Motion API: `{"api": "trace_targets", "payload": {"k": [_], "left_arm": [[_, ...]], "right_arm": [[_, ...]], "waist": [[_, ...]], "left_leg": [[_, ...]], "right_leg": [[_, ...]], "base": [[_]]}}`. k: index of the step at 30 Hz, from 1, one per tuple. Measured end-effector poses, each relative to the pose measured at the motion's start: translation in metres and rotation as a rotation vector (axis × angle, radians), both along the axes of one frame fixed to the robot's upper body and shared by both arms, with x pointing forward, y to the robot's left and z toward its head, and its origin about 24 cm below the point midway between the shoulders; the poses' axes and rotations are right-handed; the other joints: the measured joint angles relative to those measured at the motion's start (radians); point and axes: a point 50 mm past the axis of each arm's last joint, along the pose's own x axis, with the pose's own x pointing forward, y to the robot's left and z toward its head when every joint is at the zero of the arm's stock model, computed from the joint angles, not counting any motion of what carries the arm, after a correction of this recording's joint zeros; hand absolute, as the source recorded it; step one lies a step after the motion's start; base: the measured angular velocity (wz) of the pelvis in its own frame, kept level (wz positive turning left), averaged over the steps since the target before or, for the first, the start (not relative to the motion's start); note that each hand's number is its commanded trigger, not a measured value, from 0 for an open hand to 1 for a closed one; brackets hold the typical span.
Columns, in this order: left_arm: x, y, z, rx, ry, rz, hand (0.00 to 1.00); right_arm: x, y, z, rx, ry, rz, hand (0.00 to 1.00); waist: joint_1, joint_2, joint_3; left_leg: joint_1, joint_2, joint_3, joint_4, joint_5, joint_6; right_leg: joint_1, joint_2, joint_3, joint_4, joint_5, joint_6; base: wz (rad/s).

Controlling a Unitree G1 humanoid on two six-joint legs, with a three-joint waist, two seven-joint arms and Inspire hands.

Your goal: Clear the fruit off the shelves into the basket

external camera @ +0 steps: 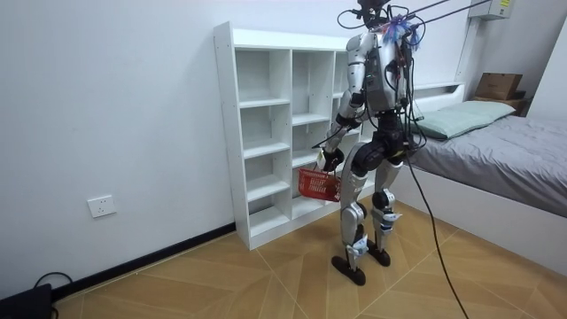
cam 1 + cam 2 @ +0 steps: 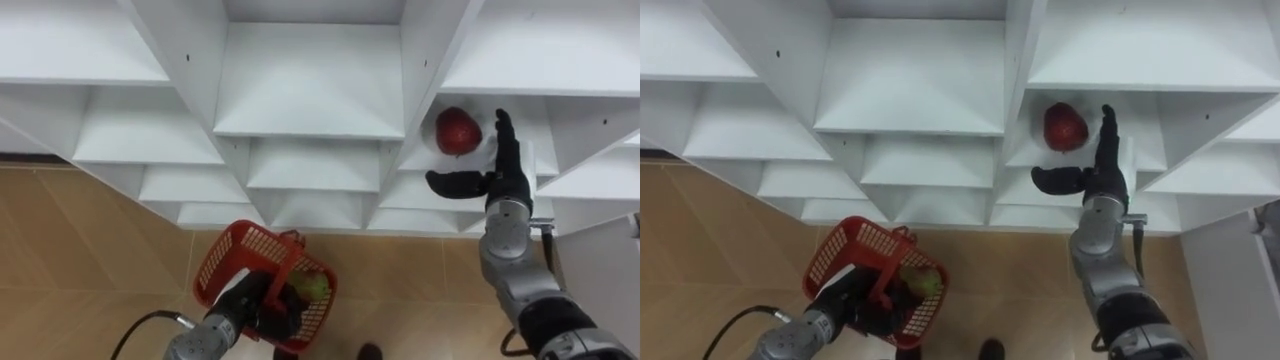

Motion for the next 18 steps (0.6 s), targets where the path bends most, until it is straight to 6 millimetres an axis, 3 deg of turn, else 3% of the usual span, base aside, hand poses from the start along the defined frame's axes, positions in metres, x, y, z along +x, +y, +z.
{"api": "trace_targets", "payload": {"k": [6, 18], "left_arm": [[-0.0010, -0.0004, -0.0016, 0.004, 0.021, 0.006, 1.00], [-0.0002, 0.0013, -0.0016, 0.011, 0.019, 0.043, 1.00]], "right_arm": [[0.0027, -0.0012, 0.0017, 0.079, -0.005, -0.032, 0.00], [0.0073, -0.0065, 0.0065, 0.230, -0.026, -0.038, 0.00]], "waist": [[-0.001, 0.020, -0.0106], [-0.010, 0.021, -0.0104]], "left_leg": [[0.004, 0.000, -0.001, 0.000, 0.000, 0.001], [0.010, 0.002, 0.014, 0.000, 0.002, 0.003]], "right_leg": [[0.000, -0.001, 0.002, 0.004, 0.000, 0.000], [0.002, -0.002, 0.006, 0.004, 0.000, 0.000]], "base": [[0.00], [0.00]]}}
